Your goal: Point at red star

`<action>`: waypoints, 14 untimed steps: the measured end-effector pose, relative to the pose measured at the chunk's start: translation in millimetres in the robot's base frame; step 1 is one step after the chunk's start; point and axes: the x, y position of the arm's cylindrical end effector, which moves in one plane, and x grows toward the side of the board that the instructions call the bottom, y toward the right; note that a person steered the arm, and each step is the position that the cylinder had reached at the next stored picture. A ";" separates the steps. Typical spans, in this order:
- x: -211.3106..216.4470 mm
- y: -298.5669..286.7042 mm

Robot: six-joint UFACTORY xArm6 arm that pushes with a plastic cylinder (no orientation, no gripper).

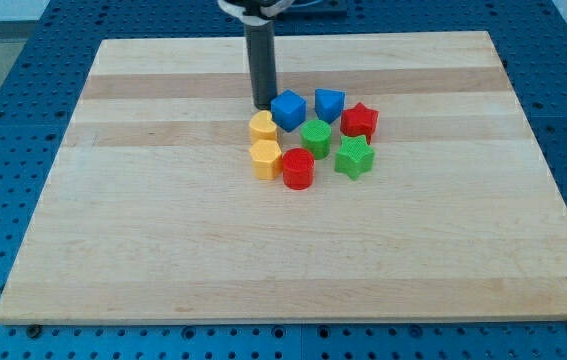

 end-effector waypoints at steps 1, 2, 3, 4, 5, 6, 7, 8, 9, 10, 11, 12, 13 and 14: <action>0.0 11.1; 0.0 4.4; 2.5 -7.3; 14.9 -7.3; 23.9 -7.3; 34.6 -7.3; 48.8 -7.3; 50.9 1.3; 48.1 15.1; 39.8 28.3; 34.3 38.0; 34.3 39.7; 37.8 39.7; 48.0 39.7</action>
